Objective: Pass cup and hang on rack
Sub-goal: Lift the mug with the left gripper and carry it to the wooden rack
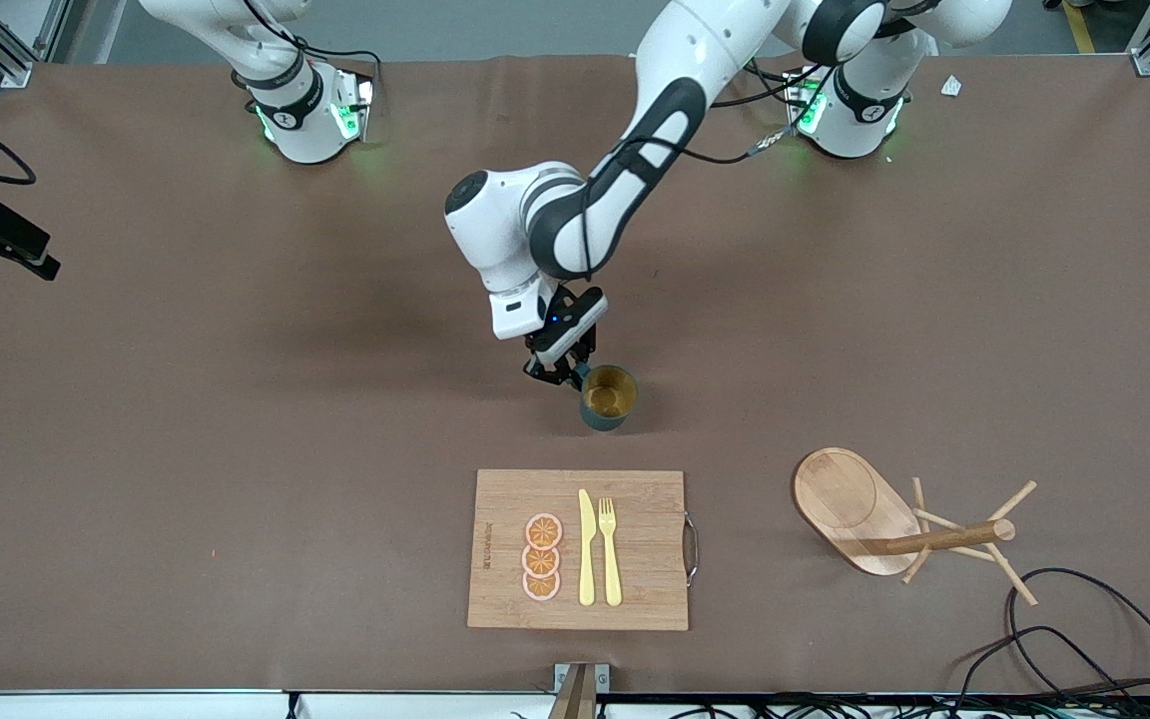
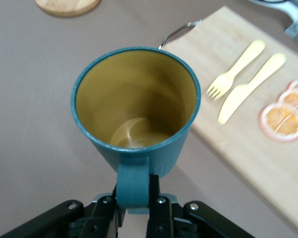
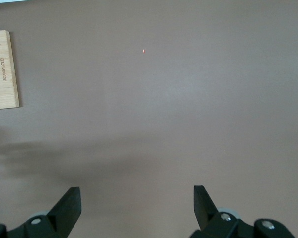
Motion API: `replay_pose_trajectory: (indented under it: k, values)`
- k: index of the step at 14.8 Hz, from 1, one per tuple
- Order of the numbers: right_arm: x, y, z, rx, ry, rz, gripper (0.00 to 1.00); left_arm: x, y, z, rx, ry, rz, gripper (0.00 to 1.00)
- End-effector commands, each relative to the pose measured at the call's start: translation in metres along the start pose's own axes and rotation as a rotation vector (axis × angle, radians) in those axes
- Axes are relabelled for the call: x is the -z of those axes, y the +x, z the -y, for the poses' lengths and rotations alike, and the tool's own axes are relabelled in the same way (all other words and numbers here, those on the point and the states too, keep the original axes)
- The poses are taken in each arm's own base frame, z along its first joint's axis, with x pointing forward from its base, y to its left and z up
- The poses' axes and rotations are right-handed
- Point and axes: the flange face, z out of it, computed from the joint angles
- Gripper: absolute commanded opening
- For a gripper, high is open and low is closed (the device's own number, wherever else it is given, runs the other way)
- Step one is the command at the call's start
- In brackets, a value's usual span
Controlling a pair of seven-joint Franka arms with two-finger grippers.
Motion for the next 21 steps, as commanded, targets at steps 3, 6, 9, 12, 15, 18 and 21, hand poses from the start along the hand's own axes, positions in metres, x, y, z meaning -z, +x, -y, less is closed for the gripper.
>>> replay_pose_trajectory:
  k: [3, 6, 9, 12, 15, 18, 21]
  values:
    - [0.004, -0.005, 0.001, 0.01, -0.019, -0.005, 1.0, 0.063, 0.123, -0.006, 0.077, -0.011, 0.176, 0.11]
    - [0.004, -0.005, 0.0, 0.01, -0.019, -0.003, 1.0, 0.083, 0.209, 0.005, 0.115, -0.012, 0.292, 0.11]
    - [0.004, -0.006, 0.0, 0.01, -0.019, -0.002, 1.0, 0.088, 0.289, 0.019, 0.148, -0.042, 0.416, 0.12]
    - [0.004, -0.006, 0.0, 0.01, -0.019, 0.004, 1.0, 0.076, 0.35, 0.033, 0.175, -0.074, 0.524, 0.11]
    - [0.004, -0.006, 0.0, 0.008, -0.019, 0.003, 1.0, 0.052, 0.397, 0.047, 0.227, -0.085, 0.588, 0.11]
    - [0.004, -0.006, 0.0, 0.008, -0.019, 0.003, 1.0, 0.032, 0.444, 0.064, 0.279, -0.138, 0.703, 0.11]
    - [0.004, -0.006, 0.0, 0.008, -0.019, 0.003, 1.0, 0.011, 0.489, 0.084, 0.361, -0.206, 0.827, 0.1]
